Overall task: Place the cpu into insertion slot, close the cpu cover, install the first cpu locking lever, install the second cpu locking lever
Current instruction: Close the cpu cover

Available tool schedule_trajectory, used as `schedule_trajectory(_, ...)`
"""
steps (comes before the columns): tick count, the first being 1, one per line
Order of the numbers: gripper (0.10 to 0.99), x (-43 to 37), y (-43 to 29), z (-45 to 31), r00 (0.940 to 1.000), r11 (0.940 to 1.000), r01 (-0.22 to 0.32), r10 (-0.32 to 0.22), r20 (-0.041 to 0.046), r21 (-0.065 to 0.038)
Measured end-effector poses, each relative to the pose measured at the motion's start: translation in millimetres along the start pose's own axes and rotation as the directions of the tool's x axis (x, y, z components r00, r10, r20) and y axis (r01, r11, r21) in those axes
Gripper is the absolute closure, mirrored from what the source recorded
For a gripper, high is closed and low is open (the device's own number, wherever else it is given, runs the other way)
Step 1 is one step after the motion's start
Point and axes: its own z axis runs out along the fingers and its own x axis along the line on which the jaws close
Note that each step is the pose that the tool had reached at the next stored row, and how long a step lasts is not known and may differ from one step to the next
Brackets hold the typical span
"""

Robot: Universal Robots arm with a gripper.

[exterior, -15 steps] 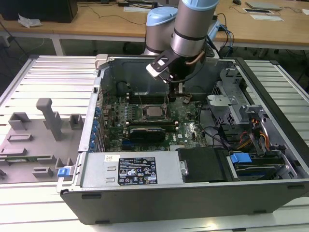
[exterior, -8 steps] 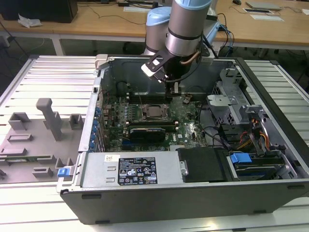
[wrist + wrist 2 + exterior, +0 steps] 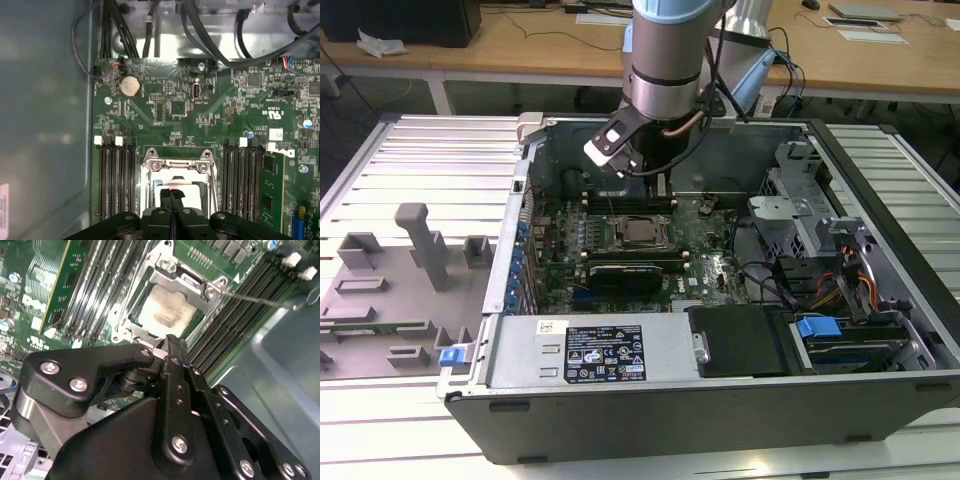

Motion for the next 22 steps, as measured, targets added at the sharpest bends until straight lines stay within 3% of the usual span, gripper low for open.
schedule_trajectory(6,0.980,-1.3,-2.6,2.6,0.9999,1.0000,0.009,-0.009,0.0037,0.001)
schedule_trajectory(7,0.980,-1.4,-2.7,2.5,0.9986,0.9986,0.052,-0.052,0.0121,0.005)
schedule_trajectory(9,0.980,-1.4,-2.7,2.4,0.9952,0.9953,0.096,-0.096,0.0184,0.009)
schedule_trajectory(12,0.980,-1.4,-2.7,2.5,0.9839,0.9842,0.176,-0.177,0.0282,0.017)
schedule_trajectory(13,0.980,-1.4,-2.8,2.5,0.9789,0.9793,0.201,-0.202,0.0314,0.020)
schedule_trajectory(14,0.980,-1.4,-2.8,2.5,0.9702,0.9708,0.239,-0.239,0.0363,0.024)
schedule_trajectory(16,0.980,-1.4,-2.8,2.6,0.9492,0.9501,0.310,-0.311,0.0445,0.033)
schedule_trajectory(17,0.980,-1.4,-2.9,2.6,0.9350,0.9361,0.350,-0.351,0.0485,0.038)
schedule_trajectory(19,0.980,-1.4,-2.9,2.7,0.9212,0.9224,0.384,-0.386,0.0513,0.043)
schedule_trajectory(20,0.980,-1.4,-2.9,2.7,0.9082,0.9095,0.413,-0.415,0.0534,0.047)
schedule_trajectory(22,0.980,-1.4,-2.9,2.8,0.8914,0.8929,0.447,-0.450,0.0556,0.051)
